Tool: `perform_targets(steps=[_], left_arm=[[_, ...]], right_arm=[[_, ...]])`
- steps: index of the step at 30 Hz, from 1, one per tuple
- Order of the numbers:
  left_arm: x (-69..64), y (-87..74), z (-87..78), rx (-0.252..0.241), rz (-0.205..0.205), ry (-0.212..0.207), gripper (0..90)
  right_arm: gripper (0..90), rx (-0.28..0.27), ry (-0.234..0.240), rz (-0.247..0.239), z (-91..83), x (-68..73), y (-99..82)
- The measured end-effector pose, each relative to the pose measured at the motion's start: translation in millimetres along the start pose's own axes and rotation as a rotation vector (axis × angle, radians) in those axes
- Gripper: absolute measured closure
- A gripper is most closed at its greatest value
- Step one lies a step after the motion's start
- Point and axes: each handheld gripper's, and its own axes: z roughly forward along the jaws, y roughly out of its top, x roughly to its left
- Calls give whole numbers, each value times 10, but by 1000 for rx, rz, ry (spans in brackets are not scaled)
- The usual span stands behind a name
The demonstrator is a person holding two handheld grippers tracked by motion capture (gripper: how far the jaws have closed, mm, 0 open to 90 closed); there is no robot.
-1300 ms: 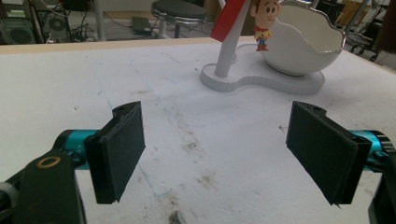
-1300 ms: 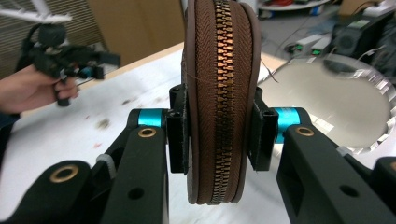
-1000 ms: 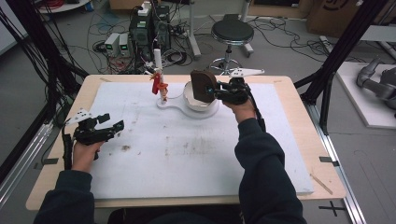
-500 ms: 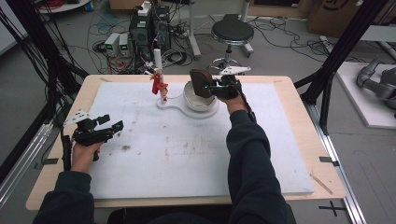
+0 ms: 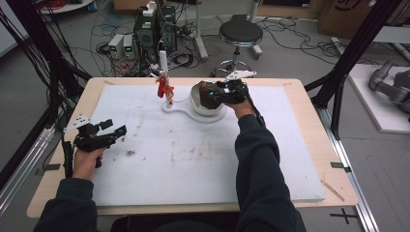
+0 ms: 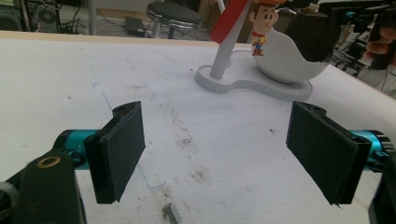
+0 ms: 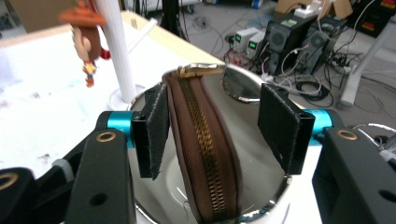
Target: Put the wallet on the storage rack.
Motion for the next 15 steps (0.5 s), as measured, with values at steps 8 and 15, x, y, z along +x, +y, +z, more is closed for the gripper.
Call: perform_targets(steps=[8,15], left_arm=[[-2,-2,6,-1,-5,-3,194],[-2,-5,17,6,-2,-2,194]], right_arm=[[385,1,20,67,-302,-32,25],[290,-1,-41,102,-633,12,-113]])
